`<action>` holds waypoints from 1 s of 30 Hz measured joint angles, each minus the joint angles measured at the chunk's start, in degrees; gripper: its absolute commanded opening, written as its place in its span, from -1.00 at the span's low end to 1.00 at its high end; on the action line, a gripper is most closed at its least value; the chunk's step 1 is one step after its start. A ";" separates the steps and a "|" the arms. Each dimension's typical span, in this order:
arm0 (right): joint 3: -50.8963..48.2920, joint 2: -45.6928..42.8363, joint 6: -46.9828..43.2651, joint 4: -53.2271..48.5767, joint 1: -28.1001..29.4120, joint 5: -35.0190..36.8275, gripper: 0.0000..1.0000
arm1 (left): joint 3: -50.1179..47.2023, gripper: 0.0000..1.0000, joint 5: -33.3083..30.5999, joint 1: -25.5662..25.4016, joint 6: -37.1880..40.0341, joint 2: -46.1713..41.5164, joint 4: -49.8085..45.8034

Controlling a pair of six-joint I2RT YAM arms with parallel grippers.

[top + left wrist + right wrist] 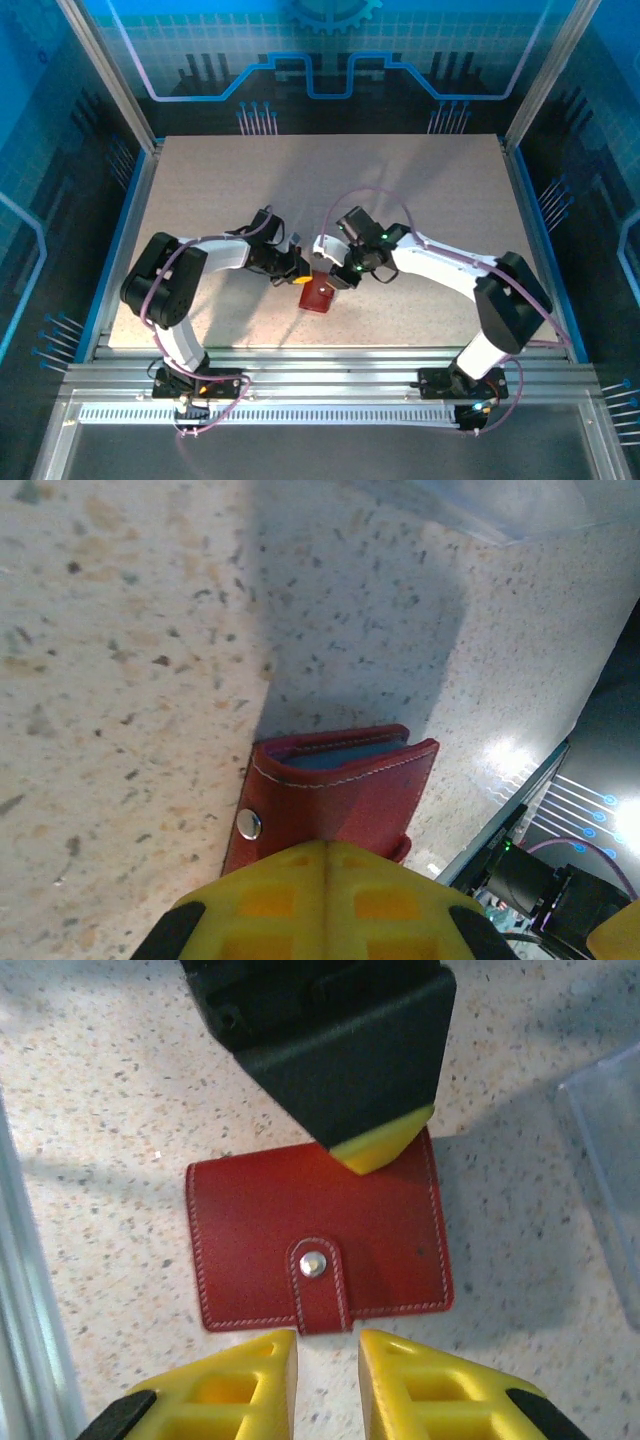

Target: Take the credit cards out of the card holder

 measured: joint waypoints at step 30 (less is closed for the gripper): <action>8.66 15.30 -14.47 -4.20 5.09 2.84 -0.40 | -2.73 -1.00 6.82 3.32 0.39 1.92 4.83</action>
